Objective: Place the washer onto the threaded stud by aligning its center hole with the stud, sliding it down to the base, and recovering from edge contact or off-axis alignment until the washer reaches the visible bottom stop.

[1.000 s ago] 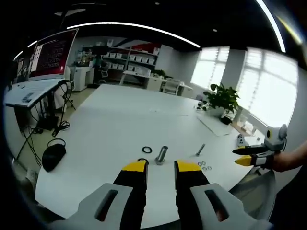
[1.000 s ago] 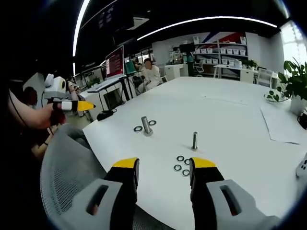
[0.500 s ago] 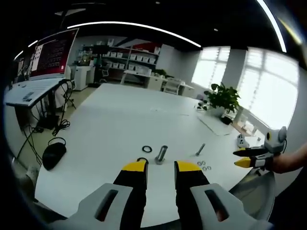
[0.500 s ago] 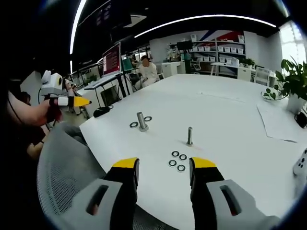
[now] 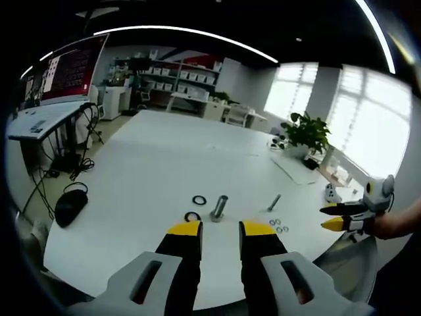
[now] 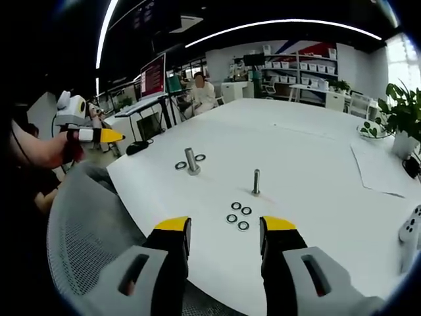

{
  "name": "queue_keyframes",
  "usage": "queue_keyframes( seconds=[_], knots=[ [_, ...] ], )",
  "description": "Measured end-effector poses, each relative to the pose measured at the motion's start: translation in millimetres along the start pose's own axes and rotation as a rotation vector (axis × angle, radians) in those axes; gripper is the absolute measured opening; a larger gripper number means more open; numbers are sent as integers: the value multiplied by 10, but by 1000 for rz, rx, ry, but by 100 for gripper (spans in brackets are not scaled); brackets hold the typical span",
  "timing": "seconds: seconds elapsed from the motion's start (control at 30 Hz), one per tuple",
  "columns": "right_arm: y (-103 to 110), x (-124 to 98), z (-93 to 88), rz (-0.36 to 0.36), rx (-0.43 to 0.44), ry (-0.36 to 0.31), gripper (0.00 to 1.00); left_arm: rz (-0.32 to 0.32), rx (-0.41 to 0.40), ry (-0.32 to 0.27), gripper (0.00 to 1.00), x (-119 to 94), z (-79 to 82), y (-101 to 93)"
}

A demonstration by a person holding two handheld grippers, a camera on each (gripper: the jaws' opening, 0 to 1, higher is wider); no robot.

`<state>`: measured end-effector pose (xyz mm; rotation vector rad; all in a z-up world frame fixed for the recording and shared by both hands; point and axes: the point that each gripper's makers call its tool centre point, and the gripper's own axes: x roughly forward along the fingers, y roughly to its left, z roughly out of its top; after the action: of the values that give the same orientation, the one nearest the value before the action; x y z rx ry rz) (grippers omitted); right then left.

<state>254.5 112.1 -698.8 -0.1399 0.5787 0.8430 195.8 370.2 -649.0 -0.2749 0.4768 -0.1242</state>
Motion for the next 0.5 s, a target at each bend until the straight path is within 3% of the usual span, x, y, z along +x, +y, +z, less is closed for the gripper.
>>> queue_keyframes(
  seconds=[0.5],
  knots=[
    [26,0,-3,-8,7,-4,45,-27,-4,34,20,113,-31,-52]
  ],
)
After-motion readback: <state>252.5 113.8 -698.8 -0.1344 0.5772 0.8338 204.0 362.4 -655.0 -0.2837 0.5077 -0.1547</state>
